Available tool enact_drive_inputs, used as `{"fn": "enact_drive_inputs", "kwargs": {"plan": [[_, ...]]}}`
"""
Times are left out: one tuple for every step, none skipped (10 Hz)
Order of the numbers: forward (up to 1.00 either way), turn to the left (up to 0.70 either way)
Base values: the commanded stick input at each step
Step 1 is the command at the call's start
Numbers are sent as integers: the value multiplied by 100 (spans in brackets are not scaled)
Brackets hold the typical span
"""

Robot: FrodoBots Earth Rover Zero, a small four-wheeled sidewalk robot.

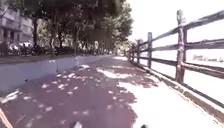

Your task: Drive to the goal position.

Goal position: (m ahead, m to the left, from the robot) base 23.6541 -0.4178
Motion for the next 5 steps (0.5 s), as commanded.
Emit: {"fn": "enact_drive_inputs", "kwargs": {"plan": [[70, 0], [70, 0], [70, 0], [70, 0], [70, 0]]}}
